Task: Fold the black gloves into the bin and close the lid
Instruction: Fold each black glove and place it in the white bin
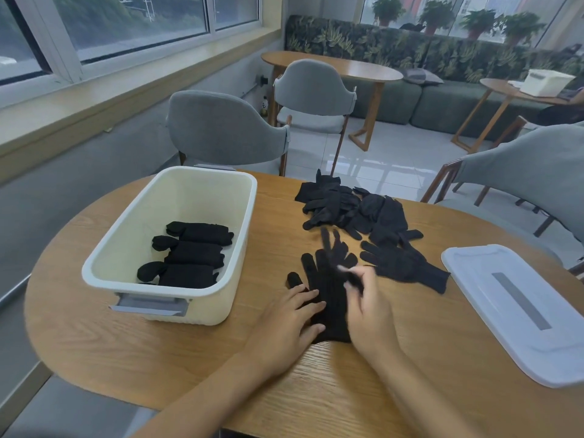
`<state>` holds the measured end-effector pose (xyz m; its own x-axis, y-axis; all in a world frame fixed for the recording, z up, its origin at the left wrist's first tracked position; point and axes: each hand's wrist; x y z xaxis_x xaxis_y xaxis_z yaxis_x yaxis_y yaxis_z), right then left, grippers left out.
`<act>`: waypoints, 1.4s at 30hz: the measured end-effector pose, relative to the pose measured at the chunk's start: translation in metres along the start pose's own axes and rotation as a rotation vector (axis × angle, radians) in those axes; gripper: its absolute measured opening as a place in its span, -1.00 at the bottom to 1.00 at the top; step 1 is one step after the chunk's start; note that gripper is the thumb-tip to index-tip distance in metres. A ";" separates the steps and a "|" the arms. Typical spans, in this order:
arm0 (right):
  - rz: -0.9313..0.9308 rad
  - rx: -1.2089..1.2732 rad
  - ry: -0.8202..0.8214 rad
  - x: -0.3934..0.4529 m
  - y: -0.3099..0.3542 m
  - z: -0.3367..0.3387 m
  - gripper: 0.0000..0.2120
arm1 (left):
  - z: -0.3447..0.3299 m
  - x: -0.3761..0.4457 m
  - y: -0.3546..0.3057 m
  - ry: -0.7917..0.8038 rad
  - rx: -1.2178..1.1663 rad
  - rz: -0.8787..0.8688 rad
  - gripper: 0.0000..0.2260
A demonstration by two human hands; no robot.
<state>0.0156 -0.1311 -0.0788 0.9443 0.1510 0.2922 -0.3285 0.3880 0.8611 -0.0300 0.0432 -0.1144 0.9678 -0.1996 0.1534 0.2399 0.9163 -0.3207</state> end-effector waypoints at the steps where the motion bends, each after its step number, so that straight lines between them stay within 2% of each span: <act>1: 0.012 -0.077 0.096 -0.007 -0.004 -0.002 -0.78 | -0.002 -0.001 0.001 -0.018 0.010 -0.013 -0.58; 3: 0.058 -0.236 0.199 -0.019 -0.016 -0.006 -0.70 | -0.005 -0.001 0.003 -0.052 0.018 -0.037 -0.61; 5: 0.140 -0.343 0.211 -0.028 -0.027 -0.007 -0.64 | -0.007 -0.003 0.003 -0.070 0.026 -0.037 -0.63; 9: 0.240 -0.341 0.173 -0.033 -0.033 -0.006 -0.64 | -0.009 -0.004 0.003 -0.102 0.073 0.014 -0.59; 13: 0.207 -0.311 0.151 -0.037 -0.035 -0.010 -0.71 | -0.008 -0.007 0.001 -0.136 0.049 0.065 -0.51; 18: 0.142 -0.287 0.126 -0.039 -0.033 -0.009 -0.74 | -0.007 -0.006 -0.001 -0.147 0.089 0.059 -0.62; 24: 0.155 -0.245 0.097 -0.043 -0.030 -0.005 -0.71 | -0.004 -0.004 -0.002 -0.129 0.074 0.041 -0.70; 42: 0.151 -0.304 0.117 -0.042 -0.028 -0.008 -0.74 | -0.002 -0.004 -0.002 -0.121 0.063 0.034 -0.74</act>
<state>-0.0152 -0.1414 -0.1184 0.8824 0.3231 0.3420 -0.4705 0.6039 0.6434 -0.0345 0.0413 -0.1160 0.9581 -0.1277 0.2564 0.1976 0.9427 -0.2688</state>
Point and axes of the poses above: each hand's wrist, its own x-axis towards the middle knuckle, its own z-axis out of the back of the hand, y = z × x, and after that the axes turned 11 degrees about x, right-handed
